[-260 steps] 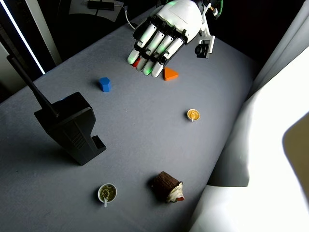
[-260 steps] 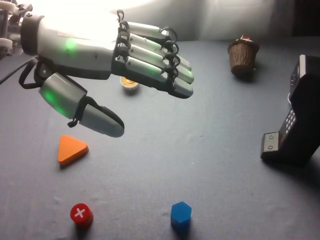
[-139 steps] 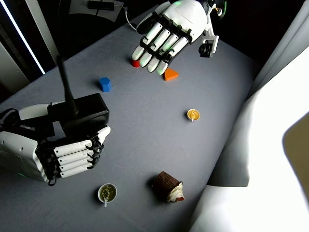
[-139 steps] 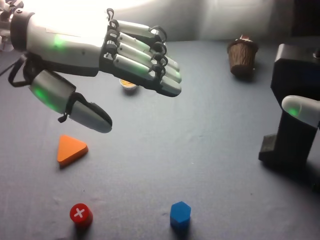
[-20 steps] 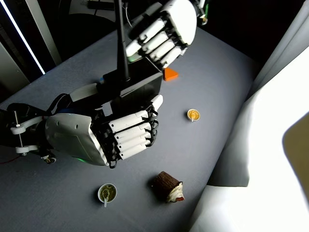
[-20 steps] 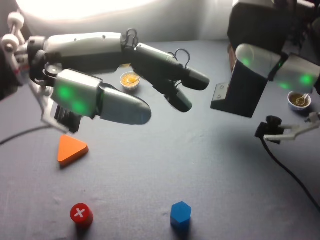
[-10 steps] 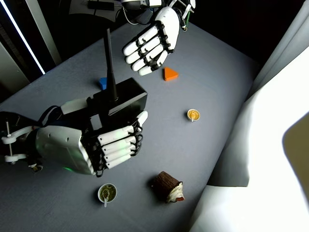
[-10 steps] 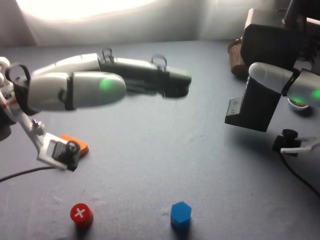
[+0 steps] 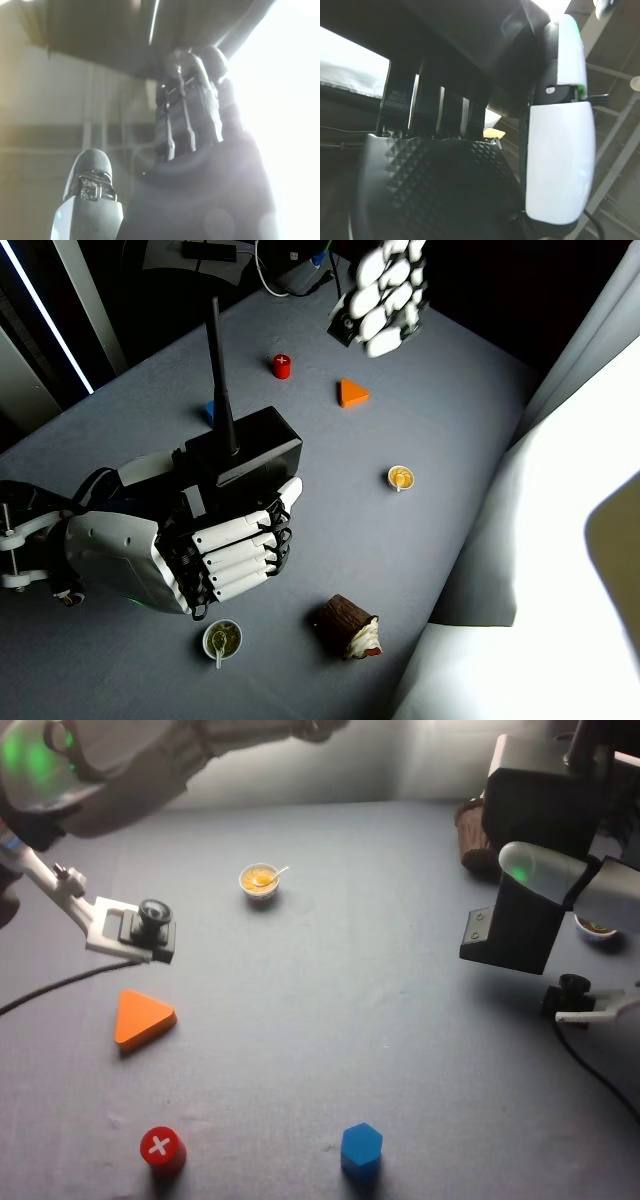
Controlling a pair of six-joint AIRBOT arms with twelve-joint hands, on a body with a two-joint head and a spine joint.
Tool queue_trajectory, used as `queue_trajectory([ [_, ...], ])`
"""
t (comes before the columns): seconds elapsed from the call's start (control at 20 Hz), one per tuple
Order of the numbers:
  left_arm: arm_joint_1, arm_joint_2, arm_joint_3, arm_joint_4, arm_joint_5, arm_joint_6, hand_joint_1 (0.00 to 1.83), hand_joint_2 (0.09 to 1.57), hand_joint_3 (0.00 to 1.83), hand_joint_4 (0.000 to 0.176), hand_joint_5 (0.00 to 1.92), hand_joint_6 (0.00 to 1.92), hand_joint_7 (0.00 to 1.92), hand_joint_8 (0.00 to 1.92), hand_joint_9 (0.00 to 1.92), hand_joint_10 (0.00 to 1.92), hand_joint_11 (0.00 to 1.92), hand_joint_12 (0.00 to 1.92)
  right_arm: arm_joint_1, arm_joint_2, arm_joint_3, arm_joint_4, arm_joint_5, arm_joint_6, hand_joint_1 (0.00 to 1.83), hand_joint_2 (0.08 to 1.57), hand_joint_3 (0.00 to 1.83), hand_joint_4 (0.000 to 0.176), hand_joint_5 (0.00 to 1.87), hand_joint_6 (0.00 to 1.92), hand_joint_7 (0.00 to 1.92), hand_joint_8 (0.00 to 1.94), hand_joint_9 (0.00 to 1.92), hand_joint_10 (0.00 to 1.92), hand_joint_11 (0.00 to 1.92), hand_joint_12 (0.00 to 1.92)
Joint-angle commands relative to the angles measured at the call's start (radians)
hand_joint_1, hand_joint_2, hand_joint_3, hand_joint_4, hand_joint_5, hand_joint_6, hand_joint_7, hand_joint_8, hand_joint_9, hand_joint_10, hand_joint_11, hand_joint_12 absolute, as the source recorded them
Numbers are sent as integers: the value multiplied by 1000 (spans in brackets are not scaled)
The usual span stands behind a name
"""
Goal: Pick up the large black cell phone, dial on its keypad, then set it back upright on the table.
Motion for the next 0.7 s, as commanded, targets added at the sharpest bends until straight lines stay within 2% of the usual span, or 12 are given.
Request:
queue_trajectory([
  [0.0, -21, 13, -19, -61, -101, -12, 0, 1192, 3, 3, 324, 4, 428, 1, 404, 3, 0, 895, 3, 6, 8, -13, 154, 23, 1485, 1153, 0, 0, 922, 730, 807, 1226, 790, 1370, 807, 1639],
  [0.15, -32, 19, -40, -66, -104, -12, 0, 1201, 3, 0, 320, 3, 409, 0, 382, 0, 0, 837, -2, -7, 18, -4, 163, 23, 1484, 1160, 1, 0, 900, 753, 777, 1267, 765, 1402, 821, 1626],
  [0.2, -33, 19, -40, -72, -107, -12, 0, 1203, 2, 3, 327, 2, 401, 1, 362, 2, 0, 776, -4, -12, 23, 2, 168, 23, 1363, 1183, 0, 0, 890, 864, 784, 1315, 783, 1512, 806, 1340],
  [0.25, -33, 16, -36, -76, -109, -12, 0, 1200, 0, 5, 305, 0, 385, 0, 352, 1, 0, 749, -6, -16, 25, 7, 171, 23, 1359, 1183, 0, 0, 875, 887, 789, 1316, 792, 1504, 828, 1305],
  [0.3, -32, 13, -36, -91, -112, -12, 0, 1194, 0, 1, 311, 2, 415, 6, 382, 8, 0, 834, -9, -18, 26, 11, 172, 23, 1358, 1184, 0, 0, 879, 888, 786, 1317, 789, 1507, 830, 1299],
  [0.45, -24, 8, -44, -156, -92, -13, 0, 1195, 0, 0, 318, 2, 431, 6, 397, 8, 0, 854, -26, -22, 26, 16, 186, 23, 1359, 1181, 0, 0, 903, 848, 785, 1312, 790, 1509, 843, 1277],
  [0.5, -17, 10, -44, -153, -77, -13, 0, 1201, 2, 0, 333, 6, 428, 1, 396, 5, 0, 842, -32, -24, 26, 20, 189, 23, 1480, 1149, 0, 0, 901, 778, 809, 1211, 812, 1352, 832, 1590],
  [0.6, 4, 14, -45, -124, -53, -17, 0, 1212, 5, 0, 330, 3, 397, 1, 357, 1, 0, 773, -42, -27, 26, 29, 192, 23, 1467, 1150, 4, 0, 881, 825, 821, 1213, 843, 1336, 788, 1584],
  [0.65, 13, 15, -46, -123, -53, -17, 1, 1212, 4, 0, 330, 2, 401, 3, 364, 4, 0, 771, -47, -29, 26, 33, 193, 23, 1388, 1157, 1, 0, 879, 881, 840, 1218, 864, 1392, 849, 1346],
])
